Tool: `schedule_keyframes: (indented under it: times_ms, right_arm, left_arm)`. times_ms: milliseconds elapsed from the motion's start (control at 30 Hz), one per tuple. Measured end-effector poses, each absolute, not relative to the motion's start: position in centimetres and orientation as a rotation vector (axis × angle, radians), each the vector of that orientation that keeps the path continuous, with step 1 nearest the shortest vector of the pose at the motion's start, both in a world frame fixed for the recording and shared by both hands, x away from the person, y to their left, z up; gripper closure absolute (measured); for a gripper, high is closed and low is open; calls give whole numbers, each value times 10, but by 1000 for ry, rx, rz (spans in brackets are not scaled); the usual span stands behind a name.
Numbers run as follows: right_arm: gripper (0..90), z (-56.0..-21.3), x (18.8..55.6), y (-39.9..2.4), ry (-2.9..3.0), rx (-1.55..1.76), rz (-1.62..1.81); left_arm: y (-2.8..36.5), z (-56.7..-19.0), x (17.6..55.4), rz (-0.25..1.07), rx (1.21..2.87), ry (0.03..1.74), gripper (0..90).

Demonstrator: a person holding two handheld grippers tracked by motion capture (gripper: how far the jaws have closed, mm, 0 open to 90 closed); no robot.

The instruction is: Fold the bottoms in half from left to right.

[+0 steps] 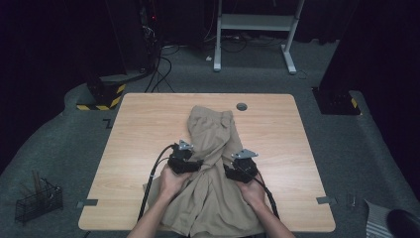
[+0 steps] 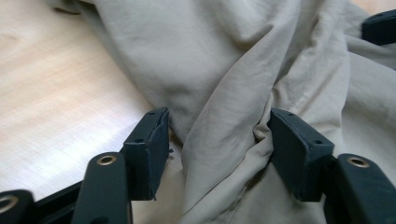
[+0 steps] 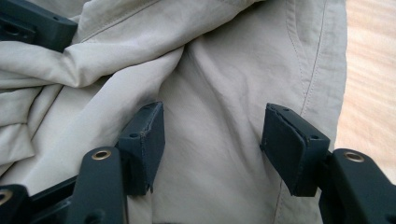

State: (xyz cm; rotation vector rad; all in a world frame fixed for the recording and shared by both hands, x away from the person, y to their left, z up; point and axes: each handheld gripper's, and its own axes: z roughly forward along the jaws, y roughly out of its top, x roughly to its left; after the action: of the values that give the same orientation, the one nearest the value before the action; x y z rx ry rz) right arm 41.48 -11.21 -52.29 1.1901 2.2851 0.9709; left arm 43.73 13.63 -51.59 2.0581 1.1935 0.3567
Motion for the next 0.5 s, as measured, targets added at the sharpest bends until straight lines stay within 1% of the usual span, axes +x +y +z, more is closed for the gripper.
schedule_keyframes:
  times_ms: [100, 233, 333, 400, 433, 500]
  right_arm:
    - [395, -523, 426, -104, 2265, 1207, 964]
    - [401, -524, 434, -91, 2222, 1188, 931]
    - [404, -524, 436, -89, 2233, 1199, 945]
    - [402, -523, 439, -94, 2258, 1237, 978]
    - [391, -522, 439, -96, 2256, 1236, 965]
    - [396, -518, 431, -101, 2233, 1191, 963]
  left_arm:
    - [146, -515, 451, 369, 2030, 1252, 493]
    - [155, -512, 456, 383, 1996, 1301, 649]
    - [156, -507, 452, 413, 2003, 1289, 753]
    - [156, -501, 448, 427, 2009, 1269, 793]
    - [157, -496, 444, 427, 2001, 1261, 805]
    - [158, -489, 439, 427, 1986, 1251, 812]
